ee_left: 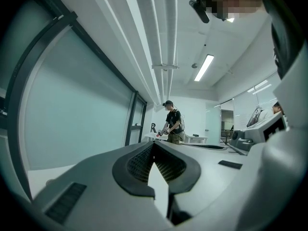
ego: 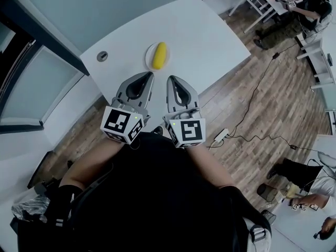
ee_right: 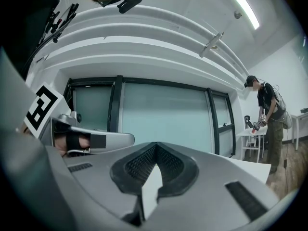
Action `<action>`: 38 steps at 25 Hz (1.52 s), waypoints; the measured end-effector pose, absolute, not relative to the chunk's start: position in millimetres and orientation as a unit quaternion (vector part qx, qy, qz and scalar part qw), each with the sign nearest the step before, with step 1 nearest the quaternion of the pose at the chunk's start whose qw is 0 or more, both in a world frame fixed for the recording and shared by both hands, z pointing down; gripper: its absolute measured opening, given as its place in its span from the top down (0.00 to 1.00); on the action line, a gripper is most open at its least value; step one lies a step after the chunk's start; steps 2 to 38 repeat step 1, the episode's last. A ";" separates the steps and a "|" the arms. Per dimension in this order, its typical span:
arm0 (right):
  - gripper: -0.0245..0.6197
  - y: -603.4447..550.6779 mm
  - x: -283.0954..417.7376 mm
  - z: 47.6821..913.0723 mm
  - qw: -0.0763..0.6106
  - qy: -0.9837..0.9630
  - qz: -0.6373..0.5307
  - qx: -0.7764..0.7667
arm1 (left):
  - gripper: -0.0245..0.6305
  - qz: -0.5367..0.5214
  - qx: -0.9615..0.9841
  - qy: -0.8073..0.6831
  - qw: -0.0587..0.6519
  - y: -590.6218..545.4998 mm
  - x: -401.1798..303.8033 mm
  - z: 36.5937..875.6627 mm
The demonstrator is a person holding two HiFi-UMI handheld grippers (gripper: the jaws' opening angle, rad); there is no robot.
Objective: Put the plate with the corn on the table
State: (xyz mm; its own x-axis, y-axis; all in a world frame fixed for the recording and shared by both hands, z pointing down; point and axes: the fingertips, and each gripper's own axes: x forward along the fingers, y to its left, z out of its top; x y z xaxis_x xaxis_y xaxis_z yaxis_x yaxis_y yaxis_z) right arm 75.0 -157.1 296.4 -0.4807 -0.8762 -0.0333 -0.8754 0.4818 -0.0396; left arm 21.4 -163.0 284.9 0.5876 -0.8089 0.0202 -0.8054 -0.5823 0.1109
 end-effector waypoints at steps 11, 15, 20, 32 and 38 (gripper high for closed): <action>0.96 -157.9 76.4 295.6 0.025 0.860 -0.007 -0.509 | 0.96 -0.016 0.889 -0.454 0.053 -164.0 22.8 283.8; 0.96 -157.9 76.4 295.6 0.025 0.860 -0.007 -0.509 | 0.96 -0.016 0.889 -0.454 0.053 -164.0 22.8 283.8; 0.96 -157.9 76.4 295.6 0.025 0.860 -0.007 -0.509 | 0.96 -0.016 0.889 -0.454 0.053 -164.0 22.8 283.8; 0.96 -157.9 76.4 295.6 0.025 0.860 -0.007 -0.509 | 0.96 -0.016 0.889 -0.454 0.053 -164.0 22.8 283.8; 0.96 -157.9 76.4 295.6 0.025 0.860 -0.007 -0.509 | 0.96 -0.016 0.889 -0.454 0.053 -164.0 22.8 283.8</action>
